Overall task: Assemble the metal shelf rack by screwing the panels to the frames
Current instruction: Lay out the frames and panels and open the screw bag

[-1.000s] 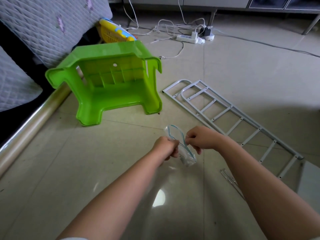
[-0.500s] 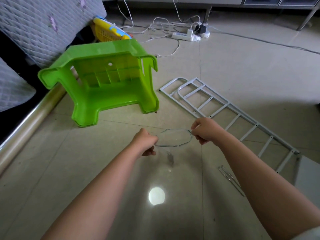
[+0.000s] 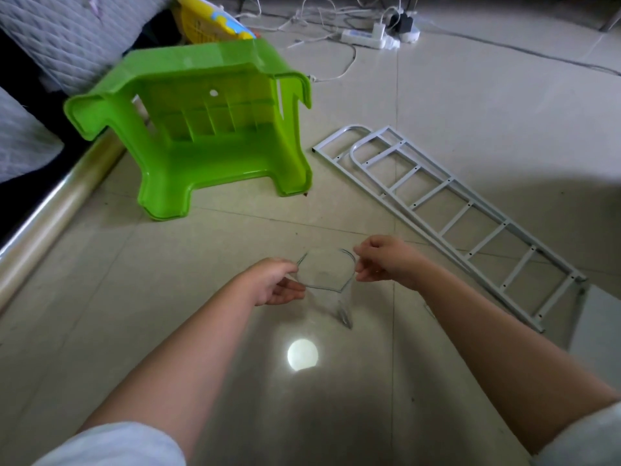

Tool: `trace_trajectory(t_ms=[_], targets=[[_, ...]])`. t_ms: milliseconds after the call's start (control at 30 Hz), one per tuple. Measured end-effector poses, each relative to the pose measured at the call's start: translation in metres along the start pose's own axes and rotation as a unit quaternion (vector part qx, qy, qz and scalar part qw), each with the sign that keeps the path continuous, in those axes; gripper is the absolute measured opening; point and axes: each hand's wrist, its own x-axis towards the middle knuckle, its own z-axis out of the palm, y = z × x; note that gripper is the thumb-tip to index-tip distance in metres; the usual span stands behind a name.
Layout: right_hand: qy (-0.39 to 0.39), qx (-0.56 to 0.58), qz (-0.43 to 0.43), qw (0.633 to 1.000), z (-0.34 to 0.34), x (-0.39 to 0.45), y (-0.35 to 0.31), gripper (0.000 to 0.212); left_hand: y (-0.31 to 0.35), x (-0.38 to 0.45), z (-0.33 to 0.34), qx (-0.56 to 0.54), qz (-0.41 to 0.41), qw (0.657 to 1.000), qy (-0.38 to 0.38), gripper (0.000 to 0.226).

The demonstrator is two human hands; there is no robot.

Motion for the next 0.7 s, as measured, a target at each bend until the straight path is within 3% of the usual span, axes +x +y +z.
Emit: trace_trajectory(t_ms=[33,100,167,267,467,600,700], targets=[[0.013,0.012,-0.013,1.000,0.004,0.002,0.004,0.021,-0.001,0.002,-0.001,-0.003,0.011,1.000,0.018,0.006],[0.039,-0.008,-0.018,0.999,0.009,0.008,0.014,0.025,-0.005,0.008,-0.009,0.021,0.040,0.997,0.069,0.025],[0.033,-0.144,-0.007,0.989,0.010,0.011,0.026,0.028,-0.012,0.015,-0.020,0.038,0.040,0.992,0.113,0.047],[-0.014,-0.316,0.023,0.948,0.013,0.012,0.042,0.029,-0.030,0.022,-0.039,0.096,0.053,0.978,0.178,0.048],[-0.009,-0.320,0.057,0.946,0.036,0.022,0.059,0.021,-0.051,0.019,-0.046,0.297,0.079,0.918,0.251,0.027],[-0.029,-0.301,0.120,0.946,0.066,0.029,0.071,0.035,-0.053,0.010,-0.040,0.293,0.110,0.905,0.290,0.035],[0.009,-0.282,0.121,0.952,0.084,0.032,0.078,0.036,-0.061,0.017,-0.037,0.280,0.142,0.918,0.242,0.025]])
